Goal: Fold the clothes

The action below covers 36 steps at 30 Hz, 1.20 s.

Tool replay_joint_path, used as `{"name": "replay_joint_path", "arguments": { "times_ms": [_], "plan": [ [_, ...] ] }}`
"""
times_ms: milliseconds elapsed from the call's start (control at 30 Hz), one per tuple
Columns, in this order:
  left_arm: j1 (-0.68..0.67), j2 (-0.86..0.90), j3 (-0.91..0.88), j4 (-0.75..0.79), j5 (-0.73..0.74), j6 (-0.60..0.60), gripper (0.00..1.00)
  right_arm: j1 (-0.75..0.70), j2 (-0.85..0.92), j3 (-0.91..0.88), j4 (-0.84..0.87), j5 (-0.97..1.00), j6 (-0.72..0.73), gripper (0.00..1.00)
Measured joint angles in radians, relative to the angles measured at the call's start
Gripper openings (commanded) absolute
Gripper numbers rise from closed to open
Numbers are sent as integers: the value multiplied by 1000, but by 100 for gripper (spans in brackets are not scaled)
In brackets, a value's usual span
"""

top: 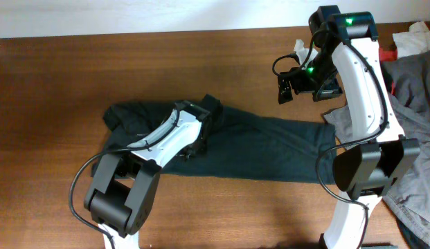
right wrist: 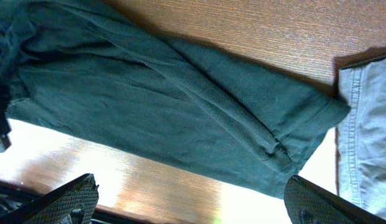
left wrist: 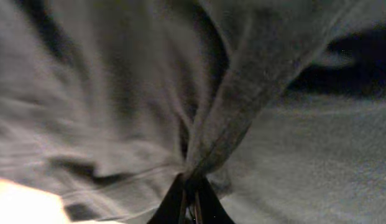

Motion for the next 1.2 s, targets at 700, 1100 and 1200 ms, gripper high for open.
{"name": "replay_joint_path", "arguments": {
  "times_ms": [700,1100,1200],
  "plan": [
    [61,-162,82,-315,-100,0,4,0,0,-9,0,-49,24,90],
    [75,-162,82,-375,-108,-1,6,-6,-29,-372,-2,51,105,78],
    [81,-162,82,-407,-107,-6,6,-24,-29,-458,14,70,117,75]
  ]
}}
